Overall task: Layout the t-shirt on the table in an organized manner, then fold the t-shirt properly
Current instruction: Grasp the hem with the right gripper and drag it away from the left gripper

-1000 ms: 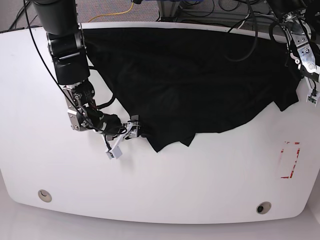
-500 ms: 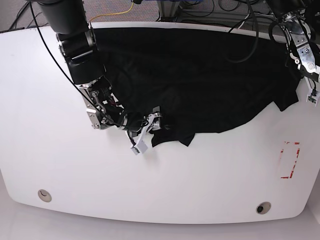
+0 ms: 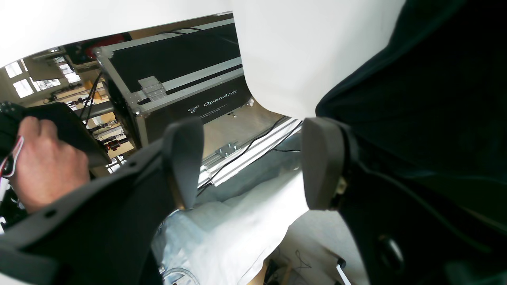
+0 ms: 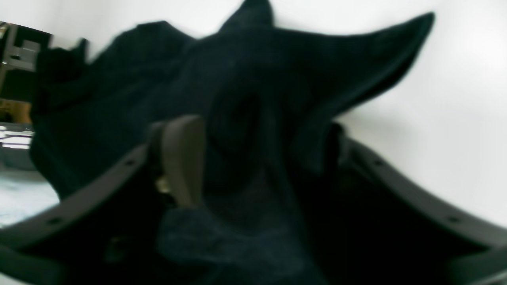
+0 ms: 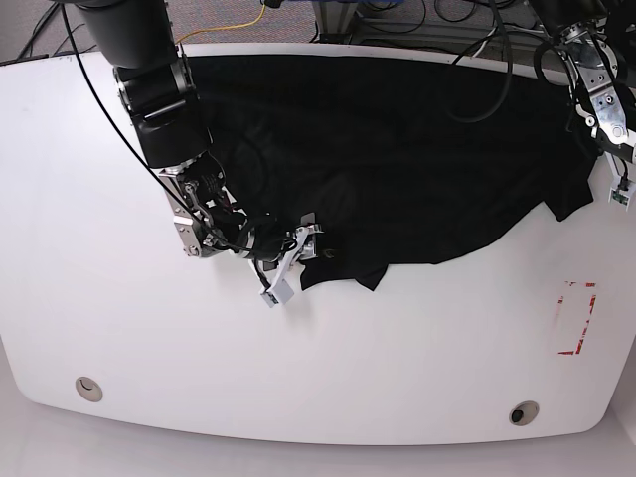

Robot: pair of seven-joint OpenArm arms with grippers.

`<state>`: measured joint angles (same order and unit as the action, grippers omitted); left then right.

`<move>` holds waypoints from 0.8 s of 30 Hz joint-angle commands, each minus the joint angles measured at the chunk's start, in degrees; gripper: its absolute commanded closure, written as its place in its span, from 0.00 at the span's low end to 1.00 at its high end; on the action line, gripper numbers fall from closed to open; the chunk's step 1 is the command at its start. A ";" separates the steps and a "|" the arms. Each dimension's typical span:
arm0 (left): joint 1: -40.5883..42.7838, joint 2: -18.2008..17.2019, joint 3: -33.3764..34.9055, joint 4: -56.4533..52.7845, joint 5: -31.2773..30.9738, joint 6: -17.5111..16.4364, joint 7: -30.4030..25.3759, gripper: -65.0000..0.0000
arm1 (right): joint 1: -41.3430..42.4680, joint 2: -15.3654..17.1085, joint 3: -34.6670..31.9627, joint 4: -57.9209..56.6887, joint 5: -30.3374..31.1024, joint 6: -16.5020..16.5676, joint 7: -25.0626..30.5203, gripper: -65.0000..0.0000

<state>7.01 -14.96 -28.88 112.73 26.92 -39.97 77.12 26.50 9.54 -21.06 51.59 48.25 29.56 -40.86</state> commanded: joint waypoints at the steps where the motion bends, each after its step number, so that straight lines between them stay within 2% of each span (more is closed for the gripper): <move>1: -0.28 -0.99 -0.26 0.90 0.82 -0.03 0.46 0.45 | 2.29 0.35 0.27 0.58 0.67 0.20 0.20 0.65; 5: -0.28 -0.99 -0.17 0.90 0.82 -0.03 0.46 0.45 | 2.47 0.35 0.27 0.58 0.67 0.20 0.20 0.89; 7: -0.28 -0.99 -0.17 0.90 0.73 -0.03 0.46 0.45 | 2.47 0.35 0.27 0.58 0.67 0.20 0.20 0.96; 18: -0.28 -0.91 -0.08 0.90 0.73 -0.03 0.46 0.45 | 4.66 0.79 0.27 0.76 0.76 -0.24 0.20 0.99; 24: -0.37 -0.91 0.00 0.90 0.73 -0.03 0.46 0.45 | 8.71 3.60 2.20 0.49 0.67 -0.33 0.20 0.99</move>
<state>7.05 -14.94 -28.82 112.73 26.89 -39.94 77.12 31.38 11.68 -20.80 51.31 48.03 28.99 -42.28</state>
